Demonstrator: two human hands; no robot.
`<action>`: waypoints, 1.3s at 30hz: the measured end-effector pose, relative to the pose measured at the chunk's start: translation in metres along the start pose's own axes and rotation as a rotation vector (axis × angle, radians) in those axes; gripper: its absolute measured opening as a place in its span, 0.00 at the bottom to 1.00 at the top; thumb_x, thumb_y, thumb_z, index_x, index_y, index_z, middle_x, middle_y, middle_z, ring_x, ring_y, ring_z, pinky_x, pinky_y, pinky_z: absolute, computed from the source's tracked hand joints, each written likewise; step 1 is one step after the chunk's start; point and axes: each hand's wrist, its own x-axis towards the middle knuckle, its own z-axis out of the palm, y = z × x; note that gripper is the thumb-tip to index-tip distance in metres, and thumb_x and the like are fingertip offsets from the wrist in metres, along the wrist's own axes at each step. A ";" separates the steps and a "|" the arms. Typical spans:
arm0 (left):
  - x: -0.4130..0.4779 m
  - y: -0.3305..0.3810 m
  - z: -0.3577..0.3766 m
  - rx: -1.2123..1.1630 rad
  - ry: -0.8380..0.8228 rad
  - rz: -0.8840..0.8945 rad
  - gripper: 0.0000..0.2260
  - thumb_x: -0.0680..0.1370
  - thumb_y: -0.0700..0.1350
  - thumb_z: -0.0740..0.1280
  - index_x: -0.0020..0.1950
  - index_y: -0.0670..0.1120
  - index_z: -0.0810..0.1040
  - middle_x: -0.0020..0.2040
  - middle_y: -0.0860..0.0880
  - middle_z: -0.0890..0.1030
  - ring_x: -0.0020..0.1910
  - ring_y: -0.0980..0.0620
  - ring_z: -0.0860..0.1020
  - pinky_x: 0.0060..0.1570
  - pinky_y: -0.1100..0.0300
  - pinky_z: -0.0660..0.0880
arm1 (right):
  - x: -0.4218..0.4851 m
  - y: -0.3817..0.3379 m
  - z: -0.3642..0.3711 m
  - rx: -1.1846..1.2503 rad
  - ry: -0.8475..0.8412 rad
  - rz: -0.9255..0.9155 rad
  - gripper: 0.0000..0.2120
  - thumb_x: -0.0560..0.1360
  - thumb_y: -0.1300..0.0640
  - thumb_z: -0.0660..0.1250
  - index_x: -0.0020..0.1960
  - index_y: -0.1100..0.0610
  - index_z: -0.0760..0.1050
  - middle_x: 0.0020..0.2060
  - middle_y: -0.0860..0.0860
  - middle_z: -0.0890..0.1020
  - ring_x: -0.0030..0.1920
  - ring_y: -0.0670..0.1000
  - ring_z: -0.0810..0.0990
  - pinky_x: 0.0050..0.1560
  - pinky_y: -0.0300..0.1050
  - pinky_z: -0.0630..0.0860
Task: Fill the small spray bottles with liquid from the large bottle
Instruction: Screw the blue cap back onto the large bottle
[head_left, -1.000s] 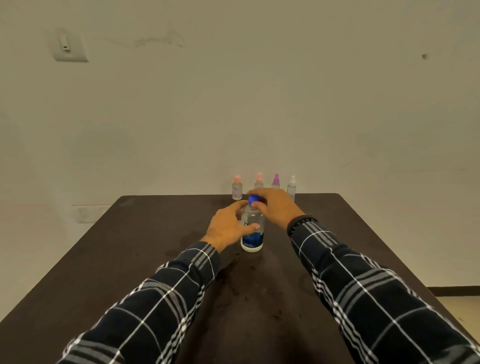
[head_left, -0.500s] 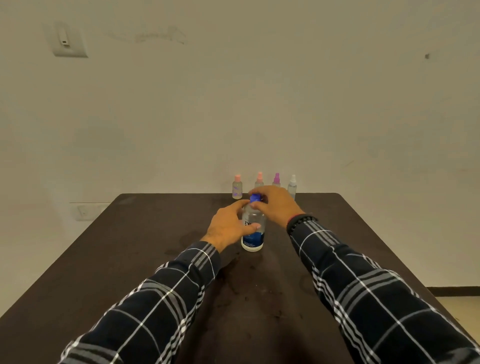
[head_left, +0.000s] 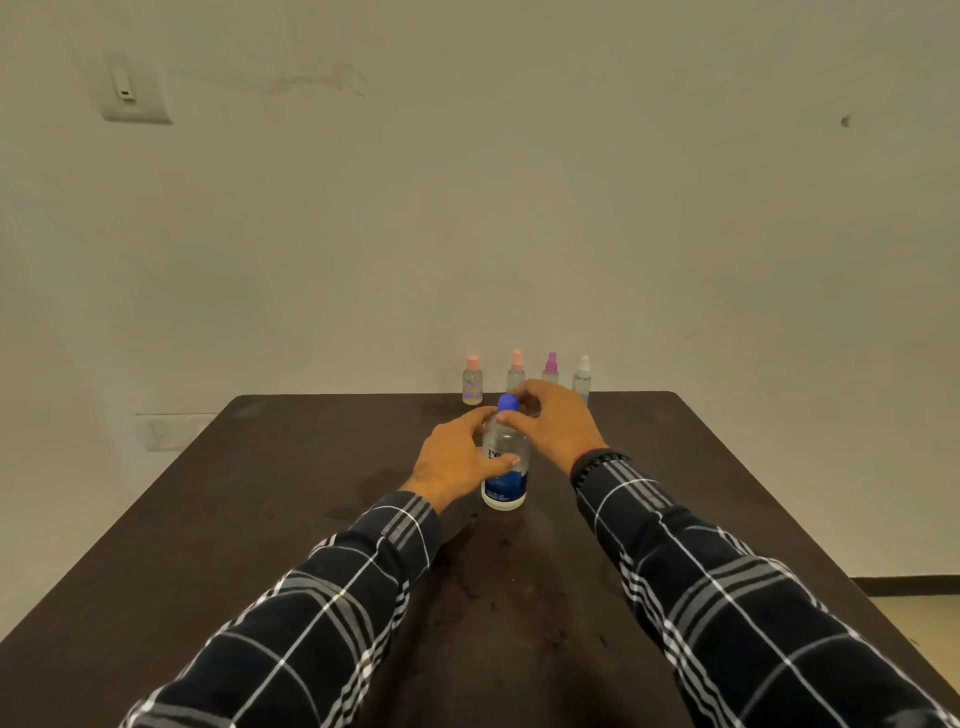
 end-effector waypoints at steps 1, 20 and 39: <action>0.000 -0.001 0.001 -0.011 -0.001 0.000 0.32 0.71 0.56 0.78 0.73 0.58 0.71 0.58 0.54 0.83 0.53 0.54 0.82 0.59 0.53 0.80 | 0.001 -0.003 0.000 -0.075 0.018 0.015 0.14 0.74 0.42 0.72 0.50 0.51 0.75 0.43 0.48 0.80 0.43 0.49 0.79 0.47 0.45 0.78; 0.002 -0.001 0.002 -0.016 -0.016 -0.025 0.36 0.71 0.56 0.78 0.76 0.55 0.68 0.66 0.50 0.80 0.60 0.50 0.81 0.63 0.48 0.78 | -0.014 0.016 0.012 0.134 0.026 -0.162 0.24 0.80 0.53 0.67 0.75 0.44 0.68 0.68 0.48 0.77 0.65 0.47 0.76 0.69 0.49 0.73; -0.002 0.002 0.002 0.009 -0.001 -0.019 0.35 0.72 0.54 0.77 0.77 0.54 0.67 0.65 0.50 0.80 0.57 0.50 0.82 0.63 0.49 0.78 | -0.019 0.013 0.016 0.098 0.004 -0.132 0.29 0.81 0.54 0.65 0.78 0.41 0.59 0.68 0.51 0.76 0.66 0.52 0.76 0.68 0.48 0.73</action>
